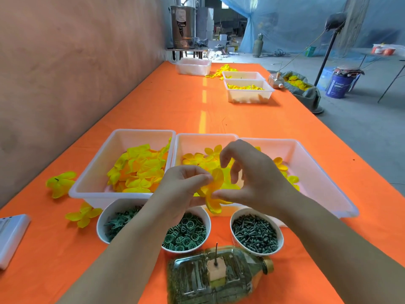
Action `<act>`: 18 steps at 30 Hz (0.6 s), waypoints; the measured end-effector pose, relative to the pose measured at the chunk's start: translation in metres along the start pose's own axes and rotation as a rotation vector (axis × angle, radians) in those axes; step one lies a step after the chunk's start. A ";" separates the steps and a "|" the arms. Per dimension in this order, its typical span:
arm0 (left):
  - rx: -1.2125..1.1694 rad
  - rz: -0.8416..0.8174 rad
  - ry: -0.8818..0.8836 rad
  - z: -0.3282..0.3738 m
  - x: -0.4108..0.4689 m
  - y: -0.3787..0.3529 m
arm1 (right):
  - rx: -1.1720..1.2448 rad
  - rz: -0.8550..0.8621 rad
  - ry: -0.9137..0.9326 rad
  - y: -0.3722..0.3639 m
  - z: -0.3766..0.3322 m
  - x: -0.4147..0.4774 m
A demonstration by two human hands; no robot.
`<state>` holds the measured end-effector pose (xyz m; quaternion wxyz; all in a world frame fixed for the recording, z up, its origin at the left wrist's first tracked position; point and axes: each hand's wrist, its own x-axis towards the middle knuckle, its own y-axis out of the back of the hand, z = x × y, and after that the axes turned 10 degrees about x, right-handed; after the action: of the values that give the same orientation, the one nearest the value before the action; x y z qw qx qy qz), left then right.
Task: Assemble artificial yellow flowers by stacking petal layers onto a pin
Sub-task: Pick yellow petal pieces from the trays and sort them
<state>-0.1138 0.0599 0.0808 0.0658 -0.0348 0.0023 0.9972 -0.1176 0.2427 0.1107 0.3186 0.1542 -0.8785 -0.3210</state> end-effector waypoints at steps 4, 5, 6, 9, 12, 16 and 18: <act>0.018 0.101 -0.006 -0.004 0.005 -0.007 | -0.151 -0.025 0.081 -0.008 -0.002 -0.004; 0.012 0.125 -0.002 -0.005 0.006 -0.008 | -0.175 -0.023 0.091 -0.010 0.000 -0.004; -0.001 0.146 0.010 -0.006 0.008 -0.009 | -0.195 -0.019 0.101 -0.012 0.001 -0.004; -0.046 0.165 0.081 -0.009 0.014 -0.011 | -0.206 0.051 0.091 -0.020 0.006 -0.003; -0.090 0.152 0.159 -0.012 0.019 -0.009 | -0.119 0.116 0.058 -0.030 0.011 -0.007; -0.227 0.092 0.285 -0.014 0.021 -0.003 | -0.016 0.112 -0.021 -0.036 0.017 -0.014; -0.283 0.049 0.358 -0.015 0.020 -0.001 | 0.005 0.087 -0.011 -0.035 0.017 -0.016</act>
<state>-0.1319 0.0633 0.0647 0.0347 -0.2202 -0.1251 0.9668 -0.1142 0.2325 0.0701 0.3269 0.1147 -0.8869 -0.3056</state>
